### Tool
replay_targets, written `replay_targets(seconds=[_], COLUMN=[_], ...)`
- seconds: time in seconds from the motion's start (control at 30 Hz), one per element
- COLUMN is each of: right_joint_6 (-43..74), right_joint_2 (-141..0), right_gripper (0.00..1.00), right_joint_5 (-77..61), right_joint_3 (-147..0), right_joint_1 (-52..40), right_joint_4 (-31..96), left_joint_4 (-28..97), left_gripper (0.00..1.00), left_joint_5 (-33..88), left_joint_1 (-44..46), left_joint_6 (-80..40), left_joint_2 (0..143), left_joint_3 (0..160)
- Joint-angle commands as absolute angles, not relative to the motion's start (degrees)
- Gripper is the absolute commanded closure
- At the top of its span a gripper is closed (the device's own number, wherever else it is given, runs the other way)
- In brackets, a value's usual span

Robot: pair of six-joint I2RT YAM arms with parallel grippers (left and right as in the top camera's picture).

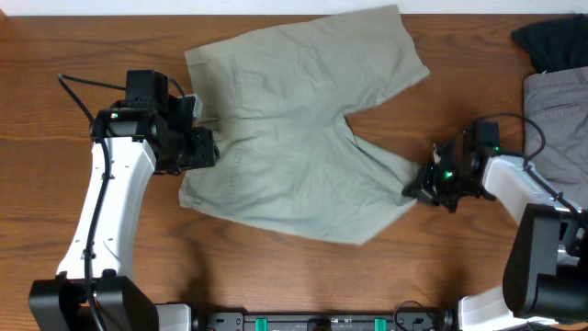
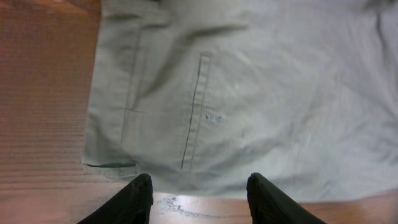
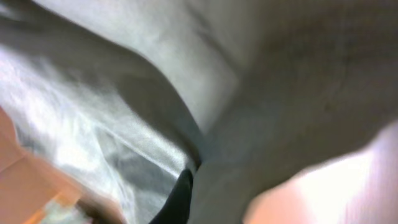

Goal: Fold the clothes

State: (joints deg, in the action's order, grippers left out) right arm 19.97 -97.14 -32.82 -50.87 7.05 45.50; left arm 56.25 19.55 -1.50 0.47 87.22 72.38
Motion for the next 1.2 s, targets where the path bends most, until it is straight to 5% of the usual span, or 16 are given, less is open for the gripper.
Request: replay_targets(seconds=[0.0, 0.23, 0.37, 0.43, 0.53, 0.8, 0.9, 1.1, 1.17], right_joint_6=[19.4, 18.1, 16.7, 16.7, 16.7, 17.3, 15.9, 10.9, 12.1], right_joint_2=[-97.1, -97.1, -97.1, -97.2, -97.4, -97.4, -97.4, -97.8, -98.3], right_gripper=[0.99, 0.99, 0.89, 0.76, 0.44, 0.21, 0.25, 0.74, 0.83], right_joint_5=[-26.5, -19.3, -16.2, -16.3, -13.7, -7.9, -10.0, -16.1, -15.9], right_joint_3=[-57.9, -70.1, -72.5, -72.3, -71.7, -70.8, -70.5, -69.9, -68.7], right_joint_1=[6.7, 6.7, 6.7, 6.6, 6.4, 7.2, 7.1, 4.9, 3.5], right_joint_4=[57.2, 72.6, 71.4, 71.0, 71.0, 69.3, 65.6, 59.0, 56.0], left_joint_4=[56.1, 55.0, 54.8, 54.8, 54.8, 54.8, 54.8, 54.5, 54.3], left_gripper=[0.49, 0.48, 0.48, 0.48, 0.48, 0.48, 0.48, 0.48, 0.48], left_joint_5=[19.9, 19.9, 19.9, 19.9, 19.9, 19.9, 19.9, 19.9, 19.9], left_joint_1=[-1.6, -1.6, -1.6, -1.6, -1.6, -1.6, -1.6, -1.6, -1.6], left_joint_6=[1.5, 1.5, 1.5, 1.5, 1.5, 1.5, 1.5, 1.5, 1.5], left_joint_2=[86.8, 86.8, 86.8, 86.8, 86.8, 86.8, 86.8, 86.8, 86.8], left_joint_3=[72.4, 72.4, 72.4, 72.4, 72.4, 72.4, 72.4, 72.4, 72.4])
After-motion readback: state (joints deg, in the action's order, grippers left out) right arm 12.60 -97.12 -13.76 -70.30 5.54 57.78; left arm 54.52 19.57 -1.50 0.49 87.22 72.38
